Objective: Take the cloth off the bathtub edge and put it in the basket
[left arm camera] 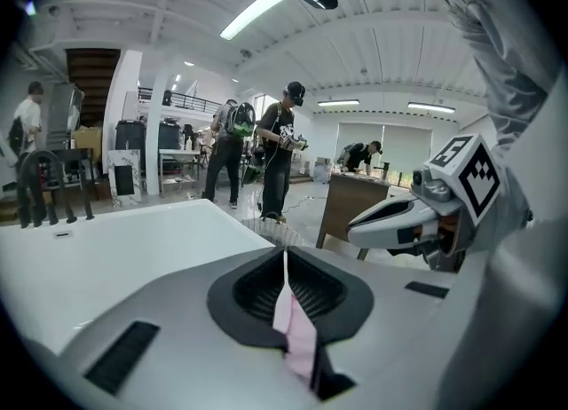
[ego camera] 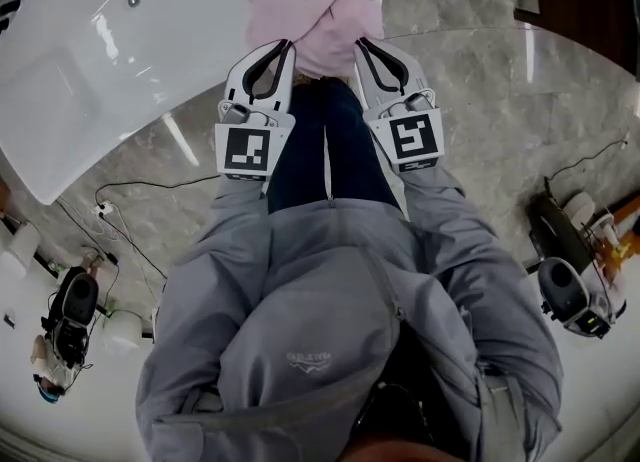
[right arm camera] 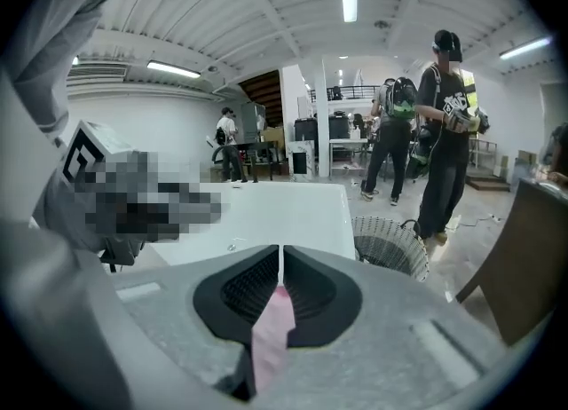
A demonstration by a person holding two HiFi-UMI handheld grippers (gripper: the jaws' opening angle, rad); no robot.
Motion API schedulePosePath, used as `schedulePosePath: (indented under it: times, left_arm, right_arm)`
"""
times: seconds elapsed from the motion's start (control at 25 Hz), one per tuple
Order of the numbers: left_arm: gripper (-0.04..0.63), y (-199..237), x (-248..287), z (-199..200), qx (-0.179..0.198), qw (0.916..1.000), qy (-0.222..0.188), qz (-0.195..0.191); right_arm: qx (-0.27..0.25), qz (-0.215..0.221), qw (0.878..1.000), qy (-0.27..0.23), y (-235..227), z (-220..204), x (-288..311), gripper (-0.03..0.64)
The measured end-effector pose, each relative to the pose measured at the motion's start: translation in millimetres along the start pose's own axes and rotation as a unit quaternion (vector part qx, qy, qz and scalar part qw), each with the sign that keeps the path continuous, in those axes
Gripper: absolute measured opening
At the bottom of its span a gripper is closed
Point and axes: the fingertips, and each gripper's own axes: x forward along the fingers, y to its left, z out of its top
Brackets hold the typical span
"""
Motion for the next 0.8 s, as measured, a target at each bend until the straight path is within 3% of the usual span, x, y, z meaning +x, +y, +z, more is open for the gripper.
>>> schedulePosePath:
  times: [0.24,0.32,0.36,0.64,0.8]
  left_arm:
    - [0.023,9.2,19.7,-57.6,0.000,0.9973,0.073,-0.013]
    - [0.177,12.1,26.2,-72.8,0.000,0.9954,0.092,-0.025]
    - [0.190,13.3,29.2,-79.4,-0.001,0.9944,0.101,-0.032]
    - [0.329,19.9,45.7,-116.4,0.017,0.9831,0.161,-0.086]
    - [0.370,26.7,55.3,-134.7,0.021,0.9715,0.201,-0.124]
  right_arm:
    - [0.014,0.004,0.999,0.050,-0.4,-48.1,23.7,0.030]
    - [0.024,0.012,0.997,0.074,1.4,-67.0,29.8,0.060]
    - [0.025,0.015,0.996,0.084,2.2,-75.1,32.1,0.082]
    - [0.030,0.028,0.989,0.145,1.8,-122.0,49.7,0.391]
    - [0.027,0.041,0.979,0.196,2.0,-150.8,62.3,0.465]
